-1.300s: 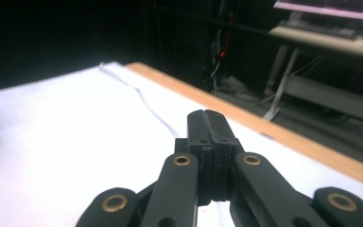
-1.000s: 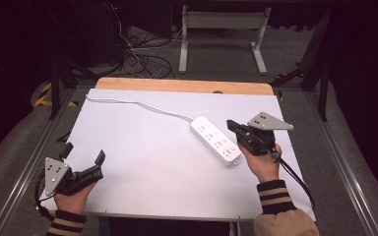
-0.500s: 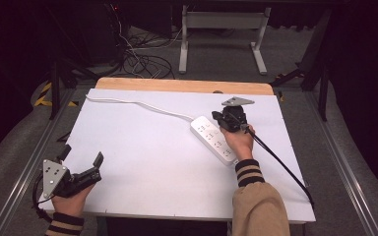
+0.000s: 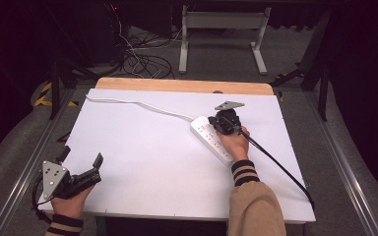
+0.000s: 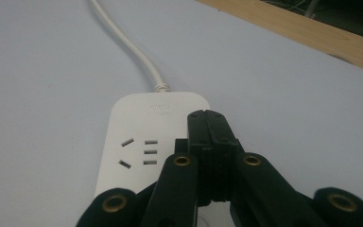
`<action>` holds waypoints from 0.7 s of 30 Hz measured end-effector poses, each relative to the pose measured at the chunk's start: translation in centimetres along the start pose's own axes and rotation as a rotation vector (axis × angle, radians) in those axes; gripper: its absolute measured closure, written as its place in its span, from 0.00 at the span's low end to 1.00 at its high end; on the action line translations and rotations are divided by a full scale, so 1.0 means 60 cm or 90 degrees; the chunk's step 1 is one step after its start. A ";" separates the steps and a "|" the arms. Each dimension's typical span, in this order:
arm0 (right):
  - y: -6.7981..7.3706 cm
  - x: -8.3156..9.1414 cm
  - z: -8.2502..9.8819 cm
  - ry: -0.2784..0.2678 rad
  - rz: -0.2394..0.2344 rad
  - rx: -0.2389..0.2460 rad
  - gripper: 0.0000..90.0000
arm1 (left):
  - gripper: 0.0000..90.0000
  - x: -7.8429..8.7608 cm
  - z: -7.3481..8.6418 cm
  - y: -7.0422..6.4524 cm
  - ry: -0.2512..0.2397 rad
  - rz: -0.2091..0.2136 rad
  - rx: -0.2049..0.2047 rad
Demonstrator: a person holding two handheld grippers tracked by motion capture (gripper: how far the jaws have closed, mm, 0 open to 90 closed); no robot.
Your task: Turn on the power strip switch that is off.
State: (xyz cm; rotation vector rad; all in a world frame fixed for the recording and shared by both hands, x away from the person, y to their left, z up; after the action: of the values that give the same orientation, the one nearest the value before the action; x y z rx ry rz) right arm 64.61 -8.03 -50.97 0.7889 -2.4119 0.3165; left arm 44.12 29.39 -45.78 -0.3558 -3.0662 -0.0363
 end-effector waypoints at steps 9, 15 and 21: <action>0.005 -0.012 0.001 0.040 -0.010 0.023 1.00 | 0.00 -0.007 0.000 -0.005 0.002 0.007 -0.002; 0.006 -0.013 0.002 0.052 -0.008 0.039 1.00 | 0.00 -0.008 -0.001 -0.006 0.002 0.006 -0.003; 0.009 -0.013 0.003 0.059 0.000 0.054 1.00 | 0.00 -0.006 -0.001 -0.005 0.003 0.002 -0.002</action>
State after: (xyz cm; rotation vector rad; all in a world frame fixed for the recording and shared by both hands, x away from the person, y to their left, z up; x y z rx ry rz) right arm 64.75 -7.30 -51.61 0.7946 -2.3246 0.4487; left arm 44.42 29.01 -45.76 -0.3606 -3.0618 -0.0416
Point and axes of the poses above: each handheld gripper's, and its own axes: x roughly backward along the jaws, z roughly out of its underside, y roughly to its left, the point moved 9 cm from there along -x, roughly forward along the jaws, and after that the axes turned 2 degrees about z, right-handed, at the moved point
